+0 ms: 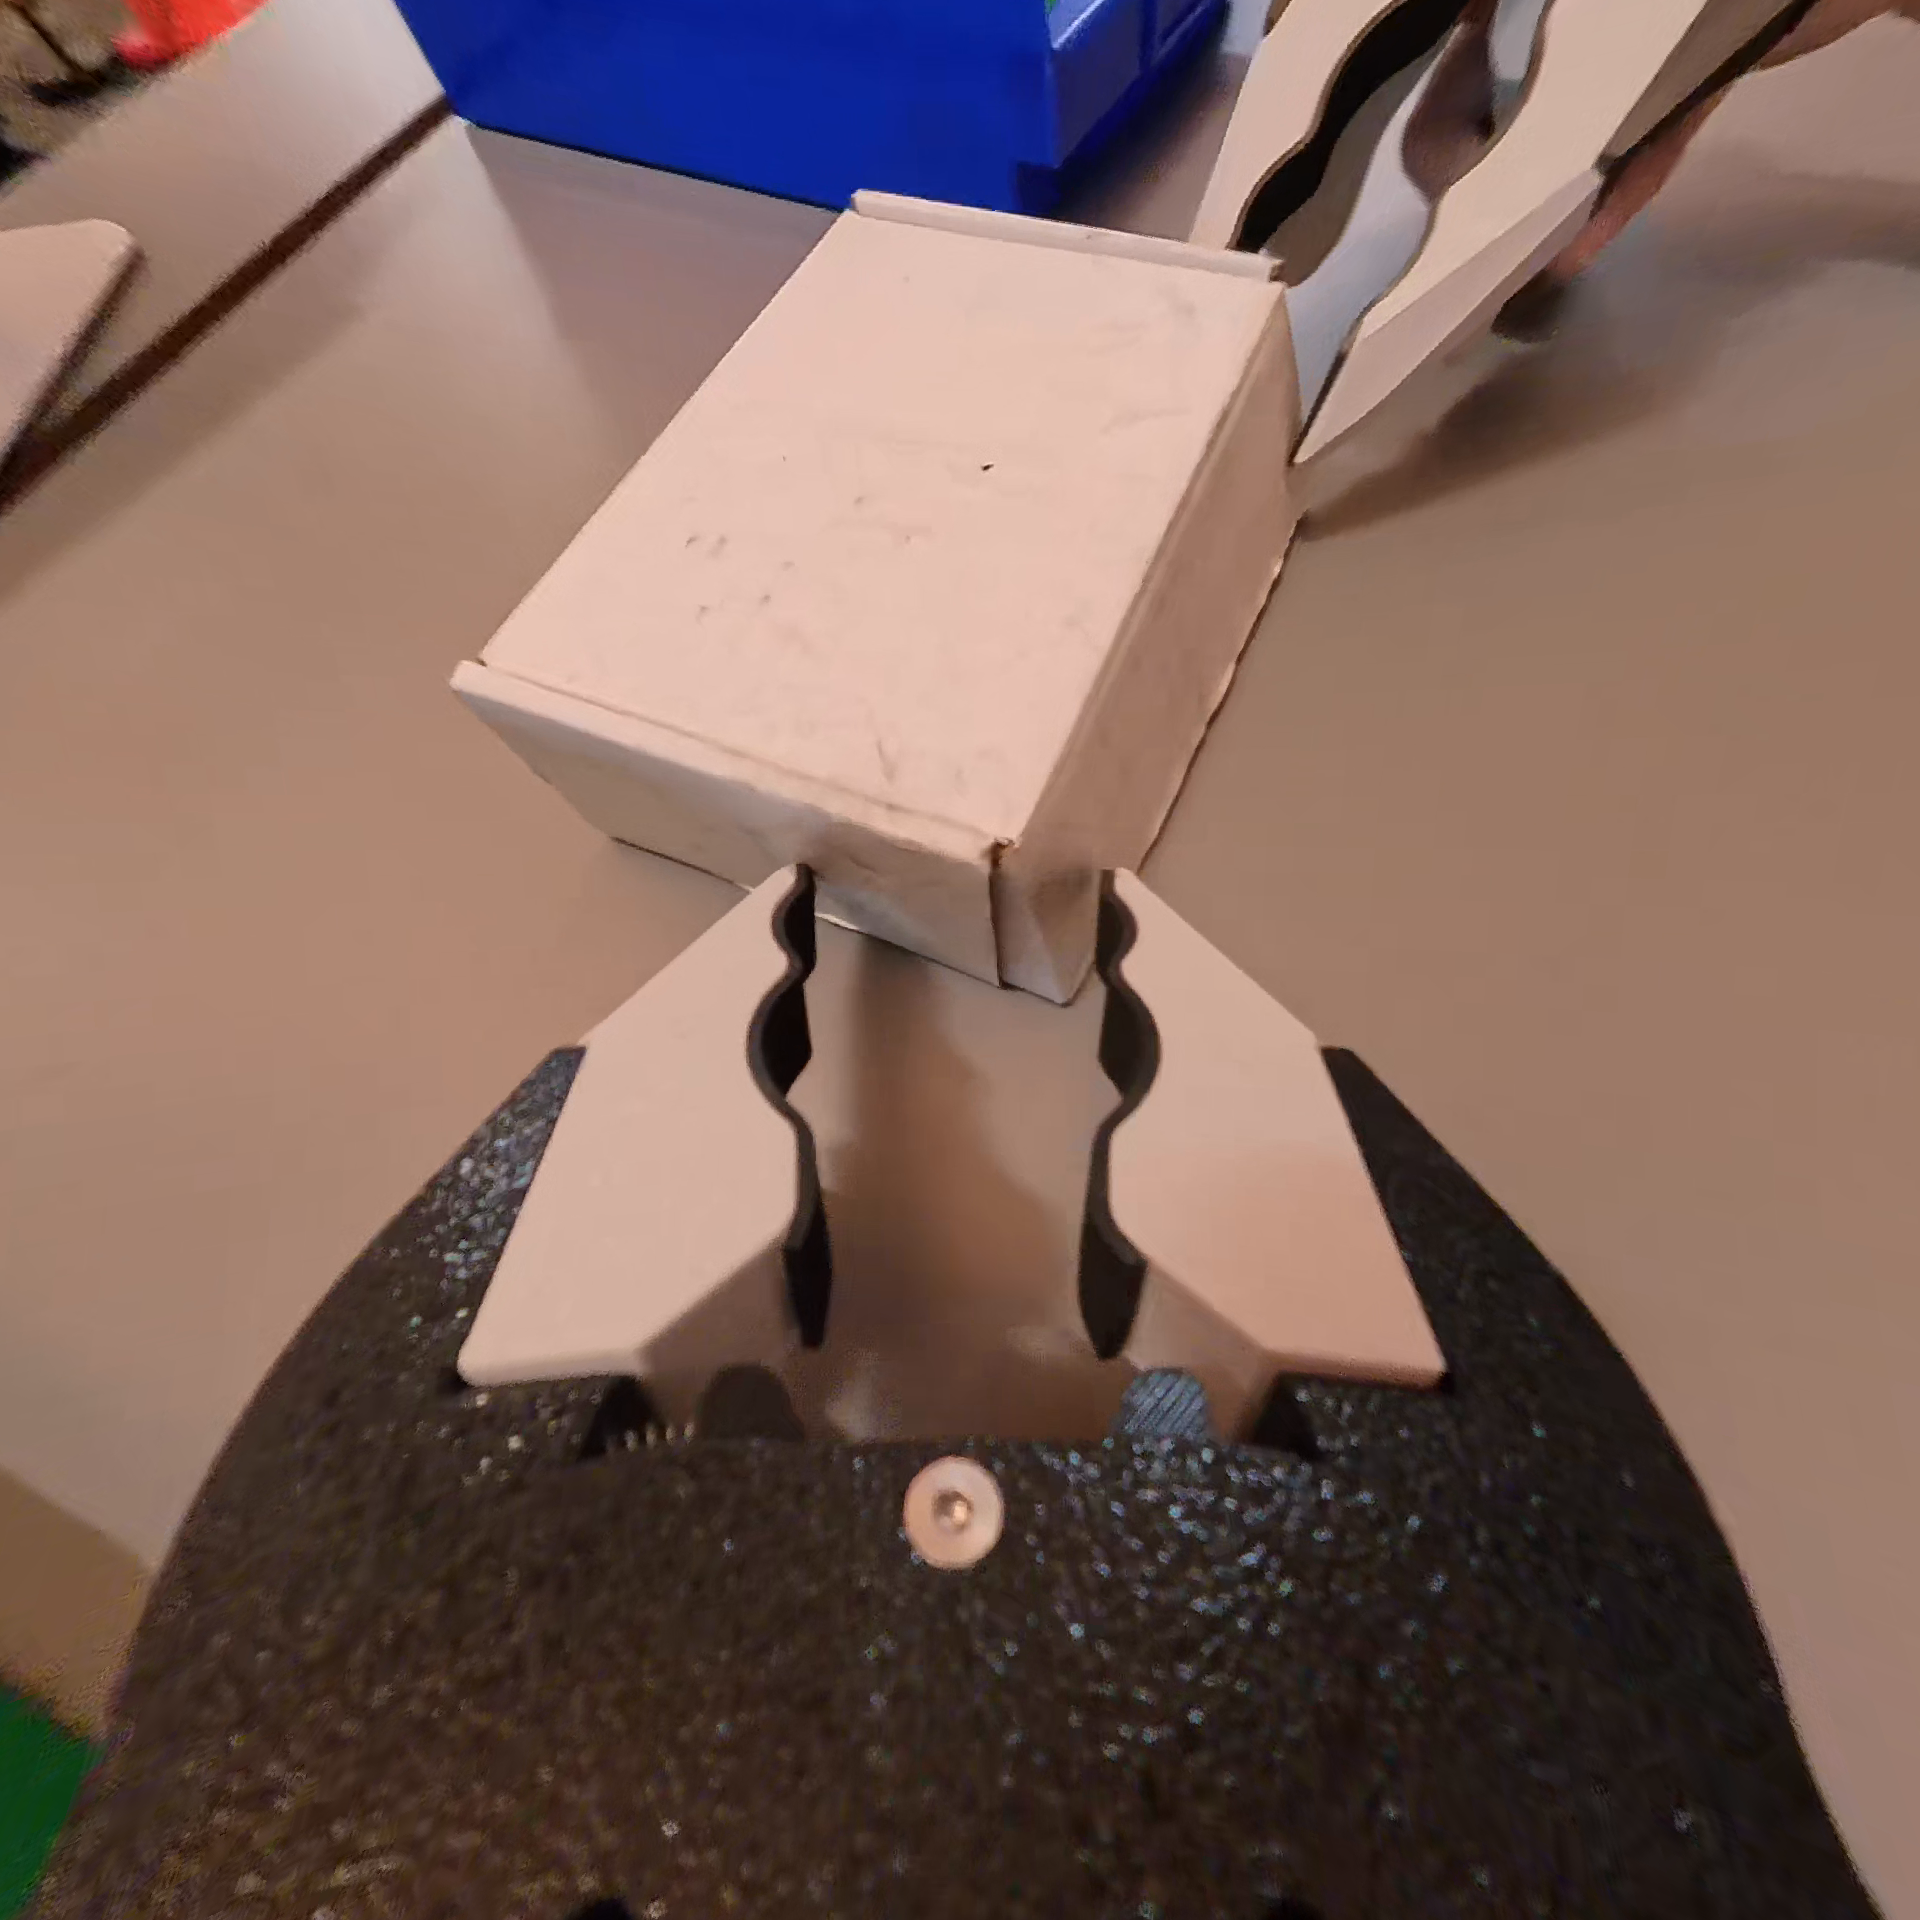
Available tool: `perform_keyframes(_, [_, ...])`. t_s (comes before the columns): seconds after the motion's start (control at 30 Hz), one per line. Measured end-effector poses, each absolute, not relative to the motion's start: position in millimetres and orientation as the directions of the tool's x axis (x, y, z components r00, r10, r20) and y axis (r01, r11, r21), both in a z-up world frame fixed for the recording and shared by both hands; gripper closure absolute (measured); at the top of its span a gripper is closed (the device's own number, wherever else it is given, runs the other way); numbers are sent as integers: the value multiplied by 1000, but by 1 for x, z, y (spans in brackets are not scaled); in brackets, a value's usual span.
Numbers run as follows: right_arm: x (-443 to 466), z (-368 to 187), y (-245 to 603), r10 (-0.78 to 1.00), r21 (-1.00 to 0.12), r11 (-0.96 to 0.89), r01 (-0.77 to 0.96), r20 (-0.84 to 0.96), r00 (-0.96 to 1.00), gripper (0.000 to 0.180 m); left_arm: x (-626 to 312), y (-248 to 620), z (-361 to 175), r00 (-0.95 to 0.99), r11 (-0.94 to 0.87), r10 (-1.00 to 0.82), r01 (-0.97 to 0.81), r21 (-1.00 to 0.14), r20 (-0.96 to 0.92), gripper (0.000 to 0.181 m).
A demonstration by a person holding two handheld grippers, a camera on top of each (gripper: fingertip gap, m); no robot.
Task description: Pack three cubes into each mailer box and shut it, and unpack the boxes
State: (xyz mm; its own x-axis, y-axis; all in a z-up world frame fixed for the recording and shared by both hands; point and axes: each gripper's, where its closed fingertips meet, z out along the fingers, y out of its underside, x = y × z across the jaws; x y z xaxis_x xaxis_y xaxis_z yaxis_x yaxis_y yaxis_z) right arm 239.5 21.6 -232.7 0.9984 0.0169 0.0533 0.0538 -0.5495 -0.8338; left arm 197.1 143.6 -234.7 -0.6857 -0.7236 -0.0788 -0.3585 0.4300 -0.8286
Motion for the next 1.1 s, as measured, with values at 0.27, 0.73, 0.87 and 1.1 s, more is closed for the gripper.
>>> perform_keyframes(0.27, [240,-235,24,32,-827,-562,-3,-26,999,86,202,145,-249,-670,347,-729,-539,-768,141,81])
perform_keyframes(0.73, [247,-248,43,37,-777,-626,70,60,998,63,217,130,-248,-682,434,-731,-454,-778,-10,60])
perform_keyframes(0.87, [247,-252,43,36,-756,-646,103,105,994,59,218,129,-252,-679,482,-731,-442,-756,-69,56])
perform_keyframes(1.1, [253,-244,39,24,-781,-615,108,119,993,65,218,131,-245,-681,459,-729,-412,-787,-69,61])
